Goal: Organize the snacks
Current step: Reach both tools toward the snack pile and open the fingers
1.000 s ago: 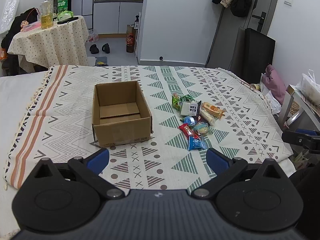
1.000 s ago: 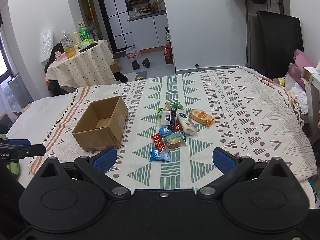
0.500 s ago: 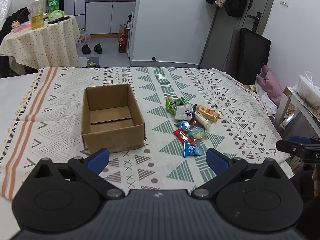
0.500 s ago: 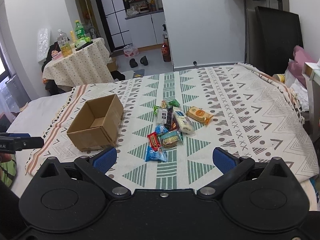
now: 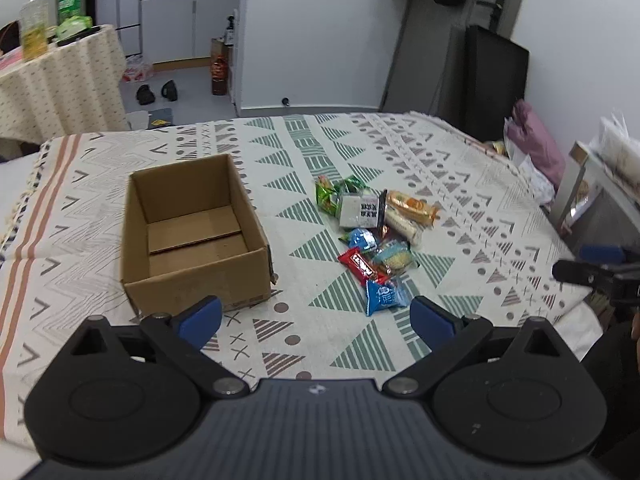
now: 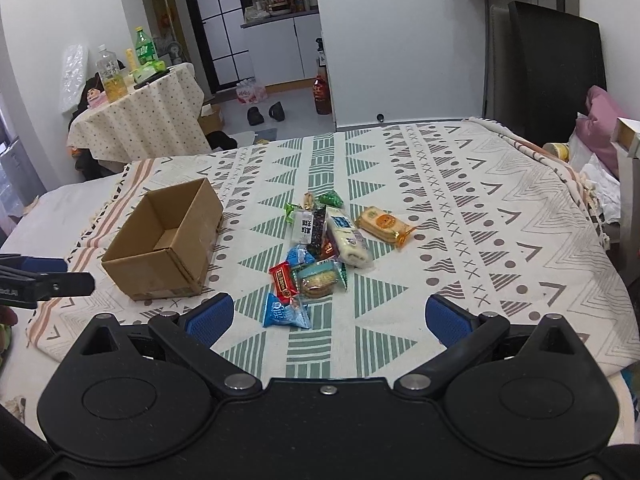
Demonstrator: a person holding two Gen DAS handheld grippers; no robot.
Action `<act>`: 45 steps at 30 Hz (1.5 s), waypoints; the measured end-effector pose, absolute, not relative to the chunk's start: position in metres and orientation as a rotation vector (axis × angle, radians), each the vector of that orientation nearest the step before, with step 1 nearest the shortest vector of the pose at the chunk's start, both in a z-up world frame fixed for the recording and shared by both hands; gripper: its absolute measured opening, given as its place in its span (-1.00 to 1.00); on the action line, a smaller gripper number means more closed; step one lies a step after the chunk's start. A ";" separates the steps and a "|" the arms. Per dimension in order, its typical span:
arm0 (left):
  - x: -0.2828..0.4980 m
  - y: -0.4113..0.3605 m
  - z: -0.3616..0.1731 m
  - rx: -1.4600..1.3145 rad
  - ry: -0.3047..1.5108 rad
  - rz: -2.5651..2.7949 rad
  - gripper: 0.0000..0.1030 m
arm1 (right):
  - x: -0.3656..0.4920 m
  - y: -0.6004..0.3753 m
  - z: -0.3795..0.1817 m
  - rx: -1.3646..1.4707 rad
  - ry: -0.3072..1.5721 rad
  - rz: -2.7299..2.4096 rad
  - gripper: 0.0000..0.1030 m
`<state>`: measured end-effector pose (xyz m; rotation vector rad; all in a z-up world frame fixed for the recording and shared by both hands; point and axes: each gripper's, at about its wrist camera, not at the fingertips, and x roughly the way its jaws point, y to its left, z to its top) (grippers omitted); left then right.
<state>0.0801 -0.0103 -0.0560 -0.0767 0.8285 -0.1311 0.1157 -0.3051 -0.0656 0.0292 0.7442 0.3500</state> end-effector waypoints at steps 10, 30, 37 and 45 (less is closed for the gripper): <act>0.112 -0.015 -0.083 -0.086 0.841 -0.168 0.93 | 0.138 -0.306 -0.086 0.040 0.781 0.334 1.00; 0.182 -0.038 -0.150 -0.180 0.948 -0.278 0.38 | 0.192 -0.301 -0.142 0.102 0.923 0.317 0.60; 0.204 -0.055 -0.176 -0.209 0.997 -0.318 0.36 | 0.208 -0.295 -0.158 0.107 0.961 0.326 0.51; 0.225 -0.074 -0.205 -0.254 1.072 -0.354 0.30 | 0.220 -0.293 -0.177 0.105 0.993 0.333 0.43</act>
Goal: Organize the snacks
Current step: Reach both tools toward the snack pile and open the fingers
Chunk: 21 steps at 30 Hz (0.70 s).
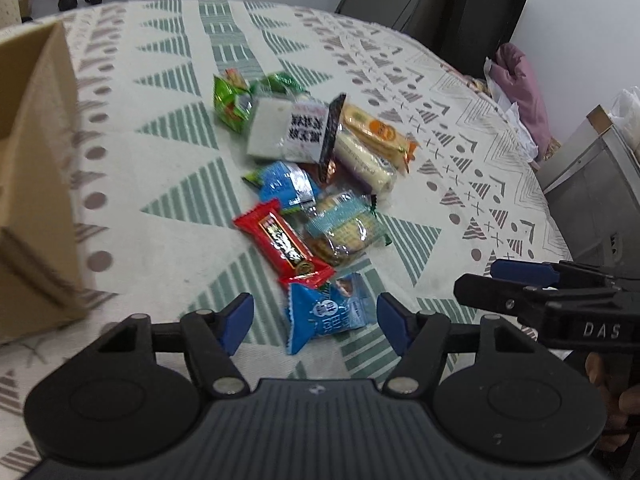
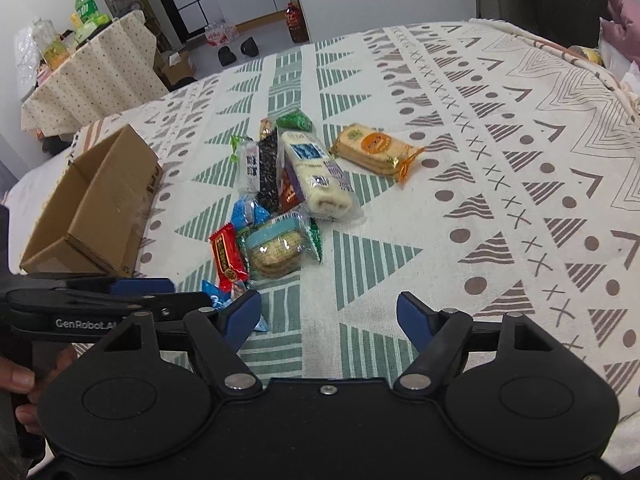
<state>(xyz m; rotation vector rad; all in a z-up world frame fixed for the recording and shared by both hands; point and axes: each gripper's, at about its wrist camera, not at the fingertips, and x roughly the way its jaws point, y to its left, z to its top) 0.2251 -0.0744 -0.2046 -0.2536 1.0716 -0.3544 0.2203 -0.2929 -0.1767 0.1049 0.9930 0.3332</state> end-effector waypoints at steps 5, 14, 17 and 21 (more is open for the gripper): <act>0.230 -0.086 -0.218 -0.228 1.107 -0.350 0.18 | 0.229 -0.289 -0.187 0.115 1.021 0.341 0.43; 0.234 -0.081 -0.210 -0.206 1.084 -0.312 -0.46 | 0.241 -0.277 -0.191 0.143 1.001 0.372 0.43; 0.232 -0.076 -0.205 -0.225 1.077 -0.310 -0.46 | 0.245 -0.271 -0.194 0.146 1.001 0.380 0.43; 0.229 -0.070 -0.201 -0.239 1.060 -0.292 -0.46 | 0.247 -0.265 -0.195 0.132 0.988 0.384 0.43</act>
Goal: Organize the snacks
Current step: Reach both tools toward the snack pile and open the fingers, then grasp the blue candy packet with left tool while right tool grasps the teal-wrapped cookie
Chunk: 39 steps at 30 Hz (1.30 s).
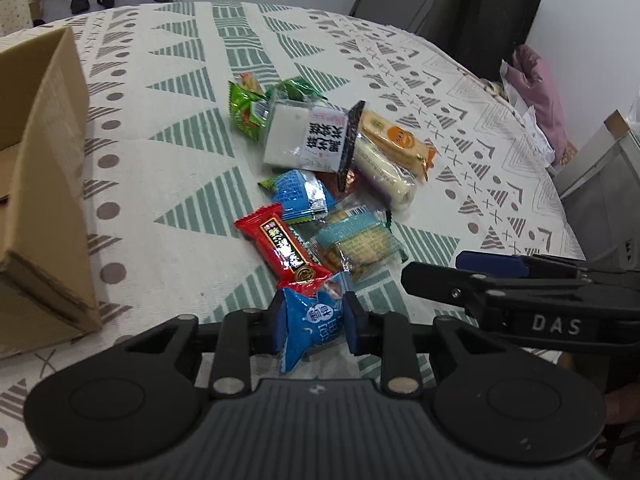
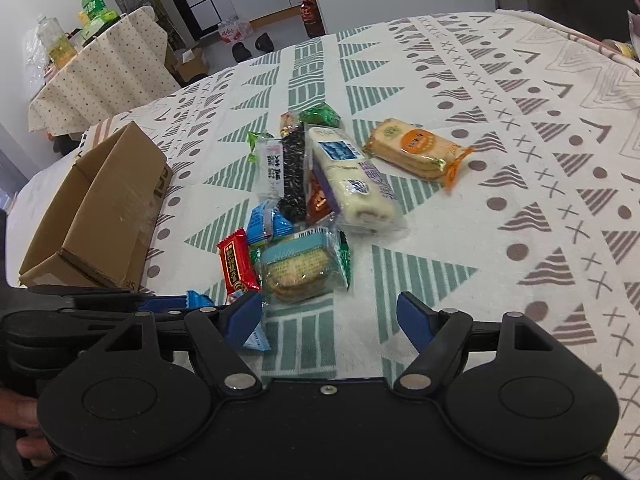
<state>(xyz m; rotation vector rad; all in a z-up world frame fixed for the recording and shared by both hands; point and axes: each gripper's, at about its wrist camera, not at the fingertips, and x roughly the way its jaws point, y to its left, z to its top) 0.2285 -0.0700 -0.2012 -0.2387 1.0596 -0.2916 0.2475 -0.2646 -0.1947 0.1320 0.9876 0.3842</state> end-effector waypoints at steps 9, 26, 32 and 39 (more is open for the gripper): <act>0.222 -0.057 -0.192 -0.280 1.026 -0.256 -0.47 | 0.257 -0.260 -0.199 0.131 0.970 0.358 0.46; 0.210 -0.026 -0.187 -0.326 1.006 -0.195 -0.47 | 0.265 -0.218 -0.222 0.115 1.007 0.377 0.44; 0.205 -0.021 -0.185 -0.343 0.995 -0.190 -0.47 | 0.260 -0.222 -0.219 0.115 1.027 0.393 -0.14; 0.196 -0.019 -0.176 -0.352 0.959 -0.203 -0.47 | 0.246 -0.233 -0.201 0.132 1.004 0.371 -0.15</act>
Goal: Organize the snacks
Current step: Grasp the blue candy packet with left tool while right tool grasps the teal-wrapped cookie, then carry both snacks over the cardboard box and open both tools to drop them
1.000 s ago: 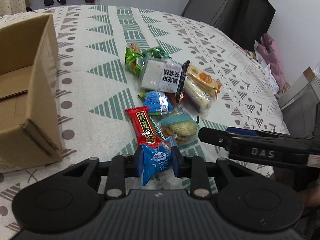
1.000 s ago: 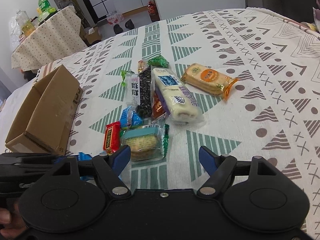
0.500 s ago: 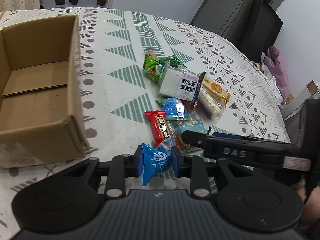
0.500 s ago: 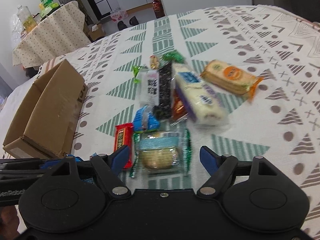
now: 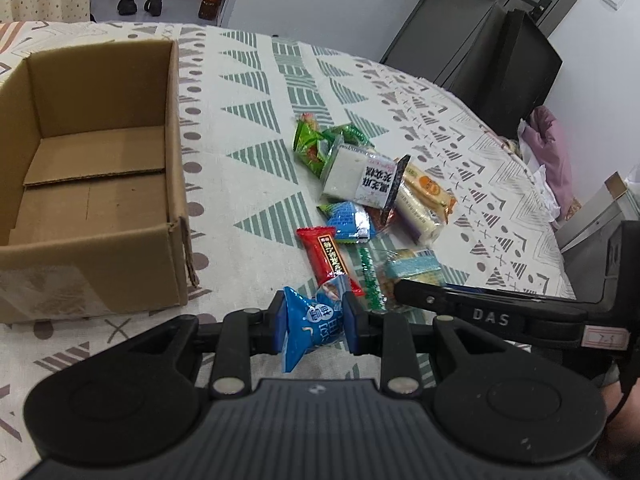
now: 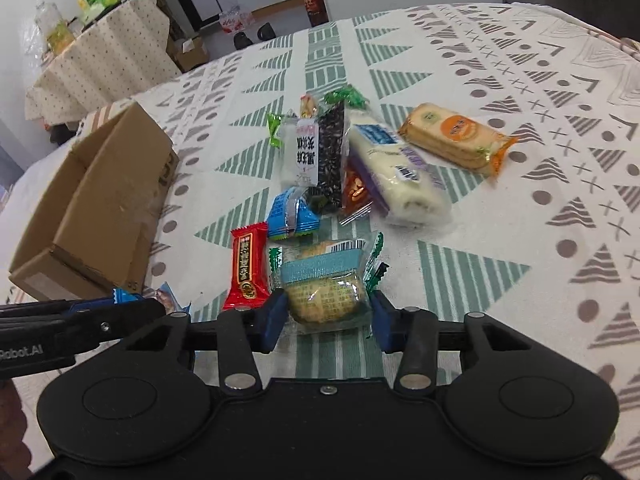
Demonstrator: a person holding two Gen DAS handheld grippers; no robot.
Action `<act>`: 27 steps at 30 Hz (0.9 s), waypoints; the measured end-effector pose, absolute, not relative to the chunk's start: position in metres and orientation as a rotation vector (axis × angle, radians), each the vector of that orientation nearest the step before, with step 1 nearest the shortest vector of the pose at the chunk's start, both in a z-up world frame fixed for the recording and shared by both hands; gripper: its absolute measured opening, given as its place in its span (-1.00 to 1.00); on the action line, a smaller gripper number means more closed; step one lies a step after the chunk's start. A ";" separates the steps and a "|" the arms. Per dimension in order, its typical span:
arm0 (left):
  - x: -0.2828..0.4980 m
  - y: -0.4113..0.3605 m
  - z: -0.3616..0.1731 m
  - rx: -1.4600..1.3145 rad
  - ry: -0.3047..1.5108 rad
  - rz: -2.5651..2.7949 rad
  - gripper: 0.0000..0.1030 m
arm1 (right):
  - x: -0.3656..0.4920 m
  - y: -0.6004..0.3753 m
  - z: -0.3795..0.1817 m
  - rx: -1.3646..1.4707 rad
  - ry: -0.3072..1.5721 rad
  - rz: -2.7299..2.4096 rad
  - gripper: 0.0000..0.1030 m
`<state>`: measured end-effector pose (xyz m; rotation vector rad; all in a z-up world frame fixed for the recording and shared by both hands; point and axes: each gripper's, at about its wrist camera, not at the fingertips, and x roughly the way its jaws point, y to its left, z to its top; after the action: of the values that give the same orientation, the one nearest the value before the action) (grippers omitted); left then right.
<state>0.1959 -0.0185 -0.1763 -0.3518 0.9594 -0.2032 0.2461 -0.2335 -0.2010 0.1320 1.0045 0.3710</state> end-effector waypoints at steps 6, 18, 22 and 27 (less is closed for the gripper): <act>0.184 -0.011 -0.163 -0.362 0.917 -0.213 -0.47 | 0.234 -0.232 -0.178 0.152 0.967 0.385 -0.15; 0.158 0.014 -0.128 -0.372 0.796 -0.221 -0.47 | 0.209 -0.195 -0.133 0.136 0.869 0.451 -0.15; 0.151 0.026 -0.118 -0.382 0.759 -0.216 -0.47 | 0.200 -0.184 -0.121 0.141 0.833 0.464 -0.15; 0.140 0.045 -0.107 -0.408 0.727 -0.190 -0.47 | 0.193 -0.168 -0.111 0.143 0.803 0.488 -0.15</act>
<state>0.1403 0.0453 -0.1068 -0.4082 0.7271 -0.1898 0.1931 -0.1680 -0.1109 0.1426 0.8030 0.4877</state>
